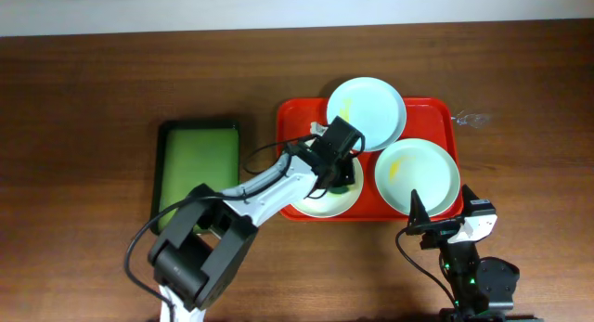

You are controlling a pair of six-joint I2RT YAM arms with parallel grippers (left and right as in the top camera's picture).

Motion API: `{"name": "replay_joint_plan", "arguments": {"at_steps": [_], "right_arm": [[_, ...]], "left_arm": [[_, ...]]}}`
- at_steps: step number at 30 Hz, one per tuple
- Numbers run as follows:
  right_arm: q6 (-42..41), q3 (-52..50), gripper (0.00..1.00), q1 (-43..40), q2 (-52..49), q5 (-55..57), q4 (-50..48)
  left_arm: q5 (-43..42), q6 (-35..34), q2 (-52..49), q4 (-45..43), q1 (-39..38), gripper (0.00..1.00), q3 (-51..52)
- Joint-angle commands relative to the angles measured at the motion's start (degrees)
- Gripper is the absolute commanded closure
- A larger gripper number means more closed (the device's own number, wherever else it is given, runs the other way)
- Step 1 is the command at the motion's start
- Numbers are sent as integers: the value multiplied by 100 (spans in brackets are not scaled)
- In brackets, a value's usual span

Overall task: Clean dirty plates on tray and stack at the side
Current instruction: 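Carry the sponge with the left gripper over the white plate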

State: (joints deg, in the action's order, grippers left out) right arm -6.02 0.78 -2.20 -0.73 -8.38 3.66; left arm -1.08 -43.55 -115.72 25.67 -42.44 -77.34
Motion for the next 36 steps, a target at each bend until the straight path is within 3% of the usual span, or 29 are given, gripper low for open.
{"name": "replay_joint_plan", "arguments": {"at_steps": [1, 2, 3, 4, 5, 11, 12, 15, 18, 19, 21, 22, 24, 26, 28, 29, 30, 31, 32, 34, 36], "right_arm": [[-22, -46, 2, 35, 37, 48, 17], [-22, -46, 2, 35, 37, 48, 17], [-22, -46, 1, 35, 37, 48, 17], [-22, -46, 2, 35, 37, 50, 17], [-22, -46, 2, 35, 37, 48, 17], [-22, -46, 2, 35, 37, 48, 17], [-22, -46, 2, 35, 37, 48, 17], [-205, -46, 2, 37, 37, -203, -116], [-3095, -46, 2, 37, 37, -3432, -894], [-3309, -46, 1, 37, 37, -3840, -1154], [-4225, 157, 2, 20, 37, -3912, -3008], [-4194, 807, 2, 20, 9, -3523, -2771], [-2892, 2214, 2, 20, -437, -3329, -914], [-822, 4457, 2, 22, -2129, -2717, 2900], [-157, 5991, 2, 33, -3882, -2590, 4935], [-328, 6719, 2, 31, -4815, -2824, 5587], [-450, 7086, 2, 33, -5416, -3364, 5816], [-153, 7324, 26, 59, -6153, -4142, 5831], [68, 7359, 48, 234, -6662, -3816, 5847], [-501, 7355, 52, 859, -7536, -1766, 5860], [-570, 7355, 49, 1676, -8701, -348, 5359]], "left_arm": [[278, 638, 24, 120, 7, 97, -151], [389, 632, 52, 308, 11, 93, -240], [590, 634, 142, 713, 11, 65, -437], [654, 634, 225, 909, 11, 19, -570], [651, 634, 328, 1016, 17, 1, -688], [656, 634, 2017, 2024, 776, 1, -1019], [767, 634, 2514, 2986, 1290, 1, -1019], [758, 632, 2621, 4513, 1788, 1, -1001], [758, 632, 2618, 5007, 1794, 1, -1001], [758, 632, 2618, 4981, 1794, 1, -1001], [758, 632, 2618, 4944, 1794, 1, -1001], [758, 632, 2618, 4979, 1794, 1, -1001], [756, 632, 2618, 5005, 1794, 1, -1001], [756, 632, 2618, 5005, 1794, 1, -1001], [754, 632, 2618, 5003, 1794, 1, -1001], [756, 632, 2618, 5007, 1794, 1, -1001], [754, 632, 2618, 5007, 1794, 1, -1001], [750, 632, 2618, 5010, 1794, 1, -1001], [734, 632, 2618, 5010, 1794, 1, -1001], [737, 632, 2618, 5007, 1794, 1, -1001], [737, 632, 2618, 5003, 1794, 1, -1001]]}}
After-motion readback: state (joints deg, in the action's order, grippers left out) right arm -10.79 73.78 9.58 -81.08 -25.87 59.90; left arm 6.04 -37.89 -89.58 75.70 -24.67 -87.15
